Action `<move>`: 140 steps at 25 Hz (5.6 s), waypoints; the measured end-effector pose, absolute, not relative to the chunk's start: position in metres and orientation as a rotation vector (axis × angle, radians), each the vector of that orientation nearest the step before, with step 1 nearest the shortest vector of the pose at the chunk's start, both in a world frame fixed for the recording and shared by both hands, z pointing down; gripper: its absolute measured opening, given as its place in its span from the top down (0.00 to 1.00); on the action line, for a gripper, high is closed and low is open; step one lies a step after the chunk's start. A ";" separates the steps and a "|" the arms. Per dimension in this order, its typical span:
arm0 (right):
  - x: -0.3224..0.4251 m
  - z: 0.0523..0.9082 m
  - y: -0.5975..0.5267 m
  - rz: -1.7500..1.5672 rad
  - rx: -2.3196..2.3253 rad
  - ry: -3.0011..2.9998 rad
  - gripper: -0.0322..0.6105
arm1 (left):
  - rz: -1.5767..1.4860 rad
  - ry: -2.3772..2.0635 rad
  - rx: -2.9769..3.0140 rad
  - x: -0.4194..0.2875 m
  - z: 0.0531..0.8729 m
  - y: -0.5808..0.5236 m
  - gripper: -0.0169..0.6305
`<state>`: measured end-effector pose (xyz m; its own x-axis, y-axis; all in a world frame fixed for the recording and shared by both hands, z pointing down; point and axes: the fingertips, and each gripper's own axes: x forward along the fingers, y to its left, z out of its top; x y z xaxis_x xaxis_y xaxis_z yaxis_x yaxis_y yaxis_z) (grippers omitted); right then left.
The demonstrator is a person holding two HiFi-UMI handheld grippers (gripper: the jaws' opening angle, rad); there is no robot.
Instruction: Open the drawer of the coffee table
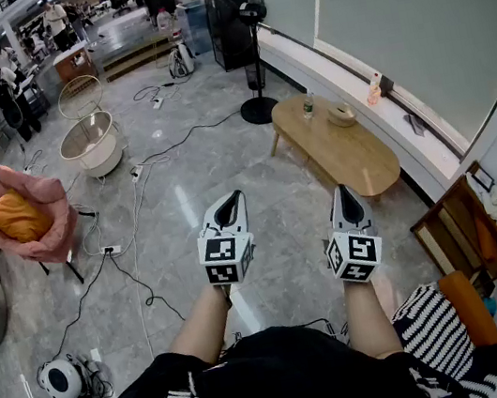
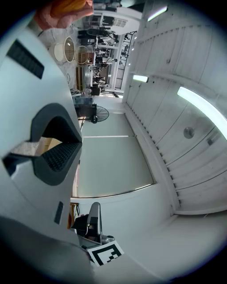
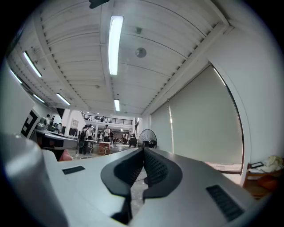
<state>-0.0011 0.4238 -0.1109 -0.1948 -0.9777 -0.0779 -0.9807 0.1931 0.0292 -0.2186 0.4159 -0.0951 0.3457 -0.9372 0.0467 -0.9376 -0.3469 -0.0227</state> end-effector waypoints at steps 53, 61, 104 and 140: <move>0.123 -0.092 -0.035 0.080 -2.089 2.269 0.92 | 0.105 -1.575 2.750 -0.089 -0.084 -0.056 0.94; 0.176 -0.086 -0.141 0.079 -2.170 2.266 0.92 | 0.133 -1.419 2.725 -0.025 -0.065 -0.179 0.94; 0.217 0.146 -0.262 -0.398 -2.737 1.690 0.92 | 0.478 -0.490 2.823 0.036 0.155 -0.420 0.94; 0.243 0.714 -0.138 -0.203 -2.772 1.585 0.92 | 0.408 -0.595 3.034 0.024 0.723 -0.390 0.94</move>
<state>0.2434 -0.1382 0.7136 0.5015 -0.8540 0.1385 -0.8614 -0.5078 -0.0123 0.0239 -0.3898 0.7233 0.8929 -0.3684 0.2588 -0.3743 -0.9269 -0.0279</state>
